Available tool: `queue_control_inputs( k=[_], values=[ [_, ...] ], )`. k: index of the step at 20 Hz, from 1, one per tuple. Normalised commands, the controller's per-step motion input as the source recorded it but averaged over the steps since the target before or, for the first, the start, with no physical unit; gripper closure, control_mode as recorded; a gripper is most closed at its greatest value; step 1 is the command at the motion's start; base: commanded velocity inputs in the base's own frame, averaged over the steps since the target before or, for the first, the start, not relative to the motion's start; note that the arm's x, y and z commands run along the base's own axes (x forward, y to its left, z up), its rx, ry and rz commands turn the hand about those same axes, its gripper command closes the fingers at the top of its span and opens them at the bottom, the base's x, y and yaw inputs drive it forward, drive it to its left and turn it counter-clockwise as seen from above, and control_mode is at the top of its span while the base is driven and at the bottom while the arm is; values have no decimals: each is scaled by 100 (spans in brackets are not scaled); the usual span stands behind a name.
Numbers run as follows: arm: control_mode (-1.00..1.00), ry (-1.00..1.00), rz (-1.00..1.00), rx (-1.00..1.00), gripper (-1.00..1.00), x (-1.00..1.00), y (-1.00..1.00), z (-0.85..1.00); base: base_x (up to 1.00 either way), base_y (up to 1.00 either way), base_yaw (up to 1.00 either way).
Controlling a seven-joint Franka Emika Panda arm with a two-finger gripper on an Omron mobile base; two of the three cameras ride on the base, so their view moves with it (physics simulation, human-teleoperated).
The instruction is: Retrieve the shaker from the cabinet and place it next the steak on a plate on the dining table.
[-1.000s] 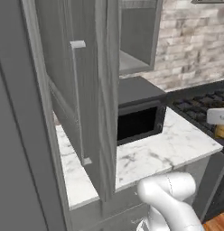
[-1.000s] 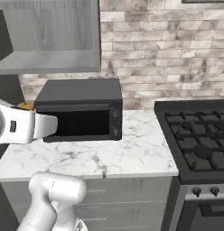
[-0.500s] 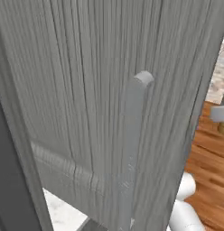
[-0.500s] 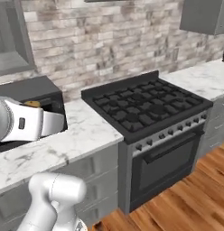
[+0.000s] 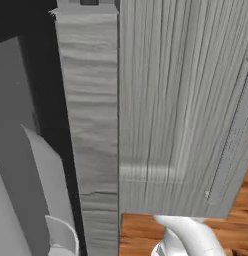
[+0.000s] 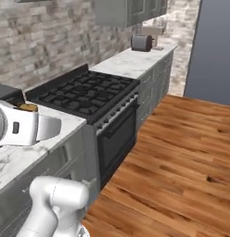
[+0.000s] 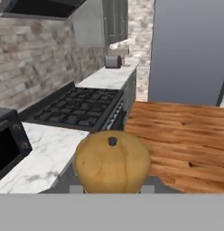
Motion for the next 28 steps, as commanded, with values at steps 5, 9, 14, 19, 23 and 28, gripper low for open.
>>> queue_control_inputs(
  k=[5,9,14,19,23,28],
  values=[
    [100,0,0,0,100,0,0,0,0,-49,-83],
    [100,0,0,0,100,0,0,0,0,-33,-89],
    [100,0,0,0,100,0,0,0,0,-38,-87],
    [100,0,0,0,100,0,0,0,0,-57,-81],
    [100,0,0,0,100,0,0,0,0,-69,-75],
    [100,0,0,0,100,0,0,0,0,-90,-70]
  ],
)
